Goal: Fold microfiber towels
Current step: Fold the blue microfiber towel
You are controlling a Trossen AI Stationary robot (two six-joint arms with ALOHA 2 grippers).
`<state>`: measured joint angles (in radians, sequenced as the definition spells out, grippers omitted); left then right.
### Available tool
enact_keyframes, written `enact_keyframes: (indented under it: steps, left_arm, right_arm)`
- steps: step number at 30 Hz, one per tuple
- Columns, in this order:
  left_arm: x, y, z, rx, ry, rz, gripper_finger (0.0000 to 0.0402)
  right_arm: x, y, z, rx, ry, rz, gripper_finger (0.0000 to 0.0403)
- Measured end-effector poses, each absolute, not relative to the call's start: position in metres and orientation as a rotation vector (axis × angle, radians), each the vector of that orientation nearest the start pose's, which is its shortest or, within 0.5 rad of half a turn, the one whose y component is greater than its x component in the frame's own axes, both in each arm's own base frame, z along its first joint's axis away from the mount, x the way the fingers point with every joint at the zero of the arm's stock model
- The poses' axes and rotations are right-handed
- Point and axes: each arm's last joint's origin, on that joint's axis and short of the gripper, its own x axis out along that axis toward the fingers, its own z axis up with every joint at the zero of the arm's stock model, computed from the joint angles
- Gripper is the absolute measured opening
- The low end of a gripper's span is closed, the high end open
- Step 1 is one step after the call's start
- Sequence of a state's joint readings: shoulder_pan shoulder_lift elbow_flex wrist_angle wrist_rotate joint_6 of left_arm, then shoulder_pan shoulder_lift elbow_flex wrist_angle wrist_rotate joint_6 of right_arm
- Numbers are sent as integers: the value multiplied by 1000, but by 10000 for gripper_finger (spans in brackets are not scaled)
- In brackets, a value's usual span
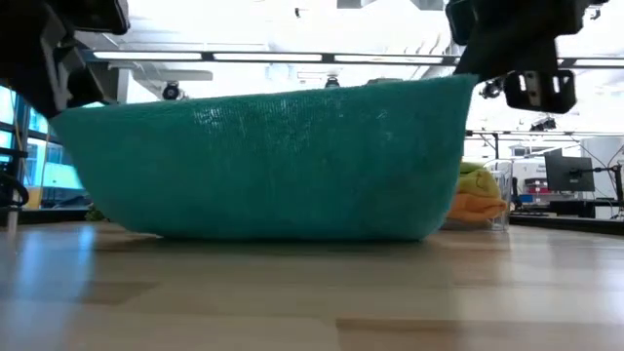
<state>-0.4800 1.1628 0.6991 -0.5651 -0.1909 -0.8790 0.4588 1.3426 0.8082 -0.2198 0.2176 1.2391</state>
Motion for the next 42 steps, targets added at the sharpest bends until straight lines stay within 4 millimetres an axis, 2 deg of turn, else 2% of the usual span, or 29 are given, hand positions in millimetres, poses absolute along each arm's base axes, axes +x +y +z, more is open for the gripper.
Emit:
enact_keyframes:
  steps: [8,13,17,24,30,42]
  left_arm:
    - [207,-119,186,-533,1070,48,0]
    - [209,-118,186,-561,1065,45,0]
    - [211,-104,193,-548,1025,68,0]
    - [219,-68,199,-470,970,157,0]
    - [225,-40,196,-405,967,251,0]
    - [232,-6,189,-354,951,415,0]
  right_arm:
    - [238,136,224,1019,785,-145,0]
    - [233,144,224,1075,858,-109,0]
    - [234,136,221,1084,872,-171,0]
    - [243,99,213,1069,846,-398,0]
    - [248,74,210,1070,825,-502,0]
    - [246,66,207,1077,840,-584,0]
